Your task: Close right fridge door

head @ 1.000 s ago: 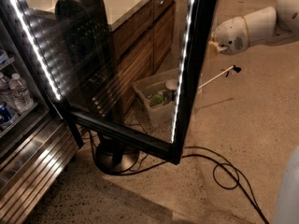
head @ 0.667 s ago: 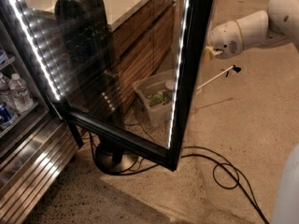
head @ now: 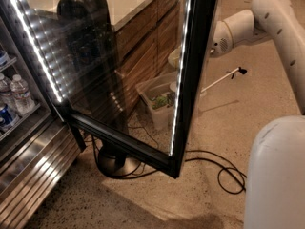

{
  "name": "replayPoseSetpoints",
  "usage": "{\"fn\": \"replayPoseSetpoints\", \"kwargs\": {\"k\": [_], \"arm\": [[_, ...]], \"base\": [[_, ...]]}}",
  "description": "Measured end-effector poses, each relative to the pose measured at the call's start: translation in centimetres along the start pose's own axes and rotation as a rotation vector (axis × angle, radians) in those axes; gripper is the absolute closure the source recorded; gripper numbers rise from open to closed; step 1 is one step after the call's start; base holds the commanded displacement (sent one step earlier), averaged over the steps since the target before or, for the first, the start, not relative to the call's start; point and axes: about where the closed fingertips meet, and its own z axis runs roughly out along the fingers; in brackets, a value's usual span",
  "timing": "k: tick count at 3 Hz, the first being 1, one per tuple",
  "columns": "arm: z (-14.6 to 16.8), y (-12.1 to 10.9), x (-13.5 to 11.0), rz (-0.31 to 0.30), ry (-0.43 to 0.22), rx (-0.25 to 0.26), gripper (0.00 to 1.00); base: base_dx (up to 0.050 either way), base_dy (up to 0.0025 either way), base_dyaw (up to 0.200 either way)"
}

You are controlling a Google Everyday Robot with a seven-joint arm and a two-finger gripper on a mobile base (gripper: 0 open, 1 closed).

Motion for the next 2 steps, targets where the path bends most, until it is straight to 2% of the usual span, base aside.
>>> {"fn": "replayPoseSetpoints", "kwargs": {"k": [1,2], "arm": [[7.14,0.31,-2.27,-0.057,-0.081,-0.232,1.0],[7.71,-0.52,-2.72,-0.055,-0.092,-0.207,1.0]], "base": [[0.0,0.0,0.0],[0.0,0.0,0.0]]}}
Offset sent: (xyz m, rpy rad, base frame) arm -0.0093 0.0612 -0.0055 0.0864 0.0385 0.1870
